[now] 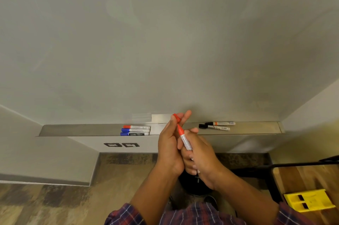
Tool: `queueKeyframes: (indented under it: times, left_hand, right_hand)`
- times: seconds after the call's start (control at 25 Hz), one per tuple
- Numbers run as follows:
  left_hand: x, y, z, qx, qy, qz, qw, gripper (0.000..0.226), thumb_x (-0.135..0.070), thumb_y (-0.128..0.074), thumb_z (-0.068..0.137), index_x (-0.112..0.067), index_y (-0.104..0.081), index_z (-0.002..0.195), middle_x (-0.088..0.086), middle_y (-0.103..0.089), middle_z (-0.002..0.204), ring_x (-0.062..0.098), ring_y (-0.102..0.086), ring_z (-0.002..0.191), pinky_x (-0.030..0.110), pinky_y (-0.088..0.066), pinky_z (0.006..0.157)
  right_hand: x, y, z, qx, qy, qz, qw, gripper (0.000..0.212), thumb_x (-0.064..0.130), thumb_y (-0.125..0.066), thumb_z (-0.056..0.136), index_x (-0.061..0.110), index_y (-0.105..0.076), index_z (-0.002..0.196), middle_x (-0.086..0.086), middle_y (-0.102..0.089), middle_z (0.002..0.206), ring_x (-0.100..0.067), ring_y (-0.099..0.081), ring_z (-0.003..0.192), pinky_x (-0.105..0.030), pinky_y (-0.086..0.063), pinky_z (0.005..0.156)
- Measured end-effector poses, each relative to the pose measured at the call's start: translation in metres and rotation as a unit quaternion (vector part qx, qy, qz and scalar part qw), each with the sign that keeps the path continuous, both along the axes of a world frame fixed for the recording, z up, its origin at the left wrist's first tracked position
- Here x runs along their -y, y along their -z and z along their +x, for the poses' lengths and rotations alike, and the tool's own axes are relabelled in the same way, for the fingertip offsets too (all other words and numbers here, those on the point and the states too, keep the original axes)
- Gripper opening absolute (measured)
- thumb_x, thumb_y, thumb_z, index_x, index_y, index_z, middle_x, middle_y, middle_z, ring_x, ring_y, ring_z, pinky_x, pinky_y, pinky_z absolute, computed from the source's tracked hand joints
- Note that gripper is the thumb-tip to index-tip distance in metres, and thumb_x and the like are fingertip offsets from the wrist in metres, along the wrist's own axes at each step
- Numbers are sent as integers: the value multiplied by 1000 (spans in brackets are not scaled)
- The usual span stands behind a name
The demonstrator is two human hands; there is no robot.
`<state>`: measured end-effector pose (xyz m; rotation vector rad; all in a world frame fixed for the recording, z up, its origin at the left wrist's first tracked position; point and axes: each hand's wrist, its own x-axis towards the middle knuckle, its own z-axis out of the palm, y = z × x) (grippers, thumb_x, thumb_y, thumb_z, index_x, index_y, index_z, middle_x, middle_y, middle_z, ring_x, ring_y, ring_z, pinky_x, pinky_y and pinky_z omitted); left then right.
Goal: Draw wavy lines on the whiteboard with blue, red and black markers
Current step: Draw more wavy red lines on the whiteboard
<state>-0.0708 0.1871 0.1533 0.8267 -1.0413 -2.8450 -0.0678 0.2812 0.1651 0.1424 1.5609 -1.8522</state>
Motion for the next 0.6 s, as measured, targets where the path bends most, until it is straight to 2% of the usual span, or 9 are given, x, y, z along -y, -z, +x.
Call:
queueKeyframes:
  times: [0.2,0.28,0.36,0.44,0.52,0.6]
  left_hand:
    - [0,5,4,5,15,31,999,41,-44,-47,108,-17,-65,133,4,-72,137,25,-76,99,36,-60,87]
    - [2,16,3,15,2,0,1000,42,-42,-51,107,-15,-68,134,5,-73,135,25,-72,115,39,-57,97]
    - [7,34,2,38,-12,-85,996,36,-37,-56,106,-14,-74,127,4,-76,127,20,-69,121,40,-53,106]
    - [19,55,2,51,-16,-195,979,28,-32,-60,106,-18,-78,121,4,-77,119,18,-69,118,36,-54,101]
    - [33,75,0,59,2,-297,953,24,-27,-66,103,-20,-78,123,-1,-78,120,14,-69,119,29,-54,92]
    - [45,94,-2,72,18,-384,920,21,-22,-73,99,-21,-78,119,-7,-80,111,11,-72,111,31,-57,95]
  right_hand:
    - [-5,2,1,15,10,-17,1000,47,39,-39,109,13,-64,79,-3,-37,53,-17,-29,40,-25,-28,42]
    - [-6,6,2,12,5,-27,1000,47,38,-39,110,10,-67,84,-5,-39,55,-17,-33,43,-26,-32,44]
    - [-7,10,2,0,-3,-23,1000,46,34,-39,110,8,-69,88,-7,-42,56,-17,-38,45,-27,-36,46]
    - [-9,13,3,-7,-9,-14,1000,46,32,-38,110,8,-72,90,-6,-44,57,-16,-41,47,-29,-39,49]
    - [-12,15,3,-9,-7,-9,1000,47,32,-37,111,5,-72,96,-6,-46,58,-16,-42,49,-31,-41,51]
    - [-14,17,1,-4,5,-4,1000,48,32,-36,111,1,-71,101,-7,-46,58,-16,-43,50,-32,-42,52]
